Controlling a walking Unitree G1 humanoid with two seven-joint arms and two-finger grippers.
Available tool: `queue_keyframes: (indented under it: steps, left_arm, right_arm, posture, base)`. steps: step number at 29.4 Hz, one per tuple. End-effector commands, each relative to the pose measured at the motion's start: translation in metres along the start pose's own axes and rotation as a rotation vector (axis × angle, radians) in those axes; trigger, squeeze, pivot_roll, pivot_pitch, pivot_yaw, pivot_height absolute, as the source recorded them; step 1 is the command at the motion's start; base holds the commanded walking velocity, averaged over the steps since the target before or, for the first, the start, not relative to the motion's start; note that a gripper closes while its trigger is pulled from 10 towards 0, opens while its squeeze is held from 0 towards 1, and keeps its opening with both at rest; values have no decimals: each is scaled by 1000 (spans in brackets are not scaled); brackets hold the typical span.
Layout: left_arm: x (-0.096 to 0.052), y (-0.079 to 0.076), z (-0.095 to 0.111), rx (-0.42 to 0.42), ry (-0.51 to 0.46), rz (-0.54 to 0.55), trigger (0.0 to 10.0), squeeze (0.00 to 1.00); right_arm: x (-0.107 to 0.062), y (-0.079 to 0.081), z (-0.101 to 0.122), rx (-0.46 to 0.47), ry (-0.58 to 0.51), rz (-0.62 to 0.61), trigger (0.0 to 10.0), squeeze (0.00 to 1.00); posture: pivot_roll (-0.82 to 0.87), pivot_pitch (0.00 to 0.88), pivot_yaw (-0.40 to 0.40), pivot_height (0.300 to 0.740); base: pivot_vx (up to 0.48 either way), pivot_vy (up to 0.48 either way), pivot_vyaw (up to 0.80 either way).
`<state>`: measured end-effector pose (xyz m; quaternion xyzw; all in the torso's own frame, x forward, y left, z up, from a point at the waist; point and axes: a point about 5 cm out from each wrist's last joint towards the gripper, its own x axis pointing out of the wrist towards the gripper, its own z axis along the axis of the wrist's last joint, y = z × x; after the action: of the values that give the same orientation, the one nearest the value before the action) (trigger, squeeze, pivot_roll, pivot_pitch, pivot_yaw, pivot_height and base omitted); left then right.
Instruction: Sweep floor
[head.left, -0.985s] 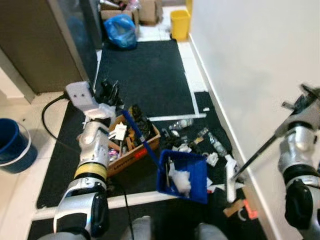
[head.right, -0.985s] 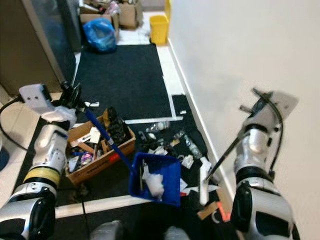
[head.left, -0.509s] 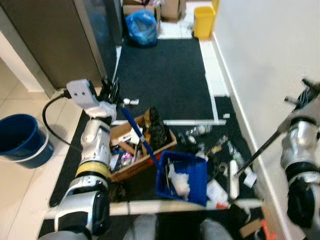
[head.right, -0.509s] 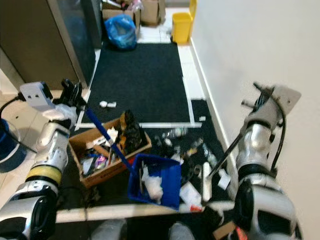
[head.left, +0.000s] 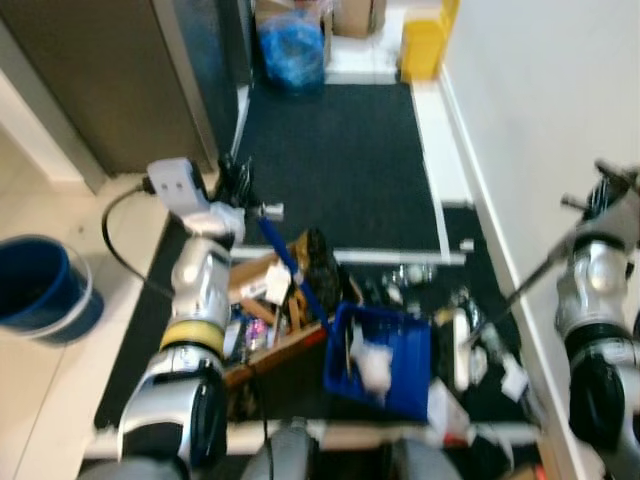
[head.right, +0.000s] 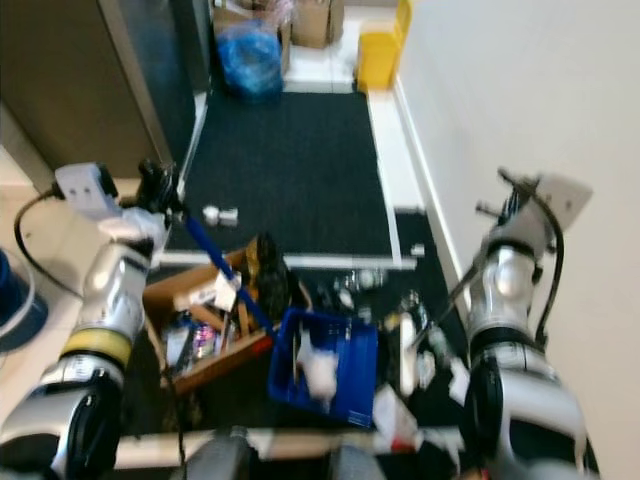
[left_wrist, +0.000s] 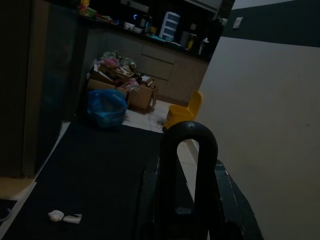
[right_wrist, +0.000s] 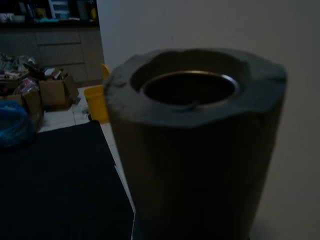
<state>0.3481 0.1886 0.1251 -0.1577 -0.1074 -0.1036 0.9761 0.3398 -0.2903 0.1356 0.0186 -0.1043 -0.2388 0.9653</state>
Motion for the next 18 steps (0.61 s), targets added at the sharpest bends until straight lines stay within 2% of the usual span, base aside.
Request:
queue_keyframes:
  steps: [1, 13, 18]
  left_arm:
    - [4, -3, 8, -12, -39, -18, 10000, 0]
    - [3, -5, 5, -18, -31, -21, 10000, 0]
    - [2, -7, 1, -16, -14, -14, 10000, 0]
  right_arm:
    - [2, -4, 4, -13, -24, -9, 10000, 0]
    - [3, -1, 7, -25, -34, 3, 10000, 0]
    - [4, -1, 10, -44, -47, 10, 10000, 0]
  posture:
    - [138, 0, 4, 740]
    - [141, 0, -2, 740]
    - [139, 0, -4, 740]
  base:
    - [244, -409, 0]
    - [253, -406, 0]
    - [0, -173, 0]
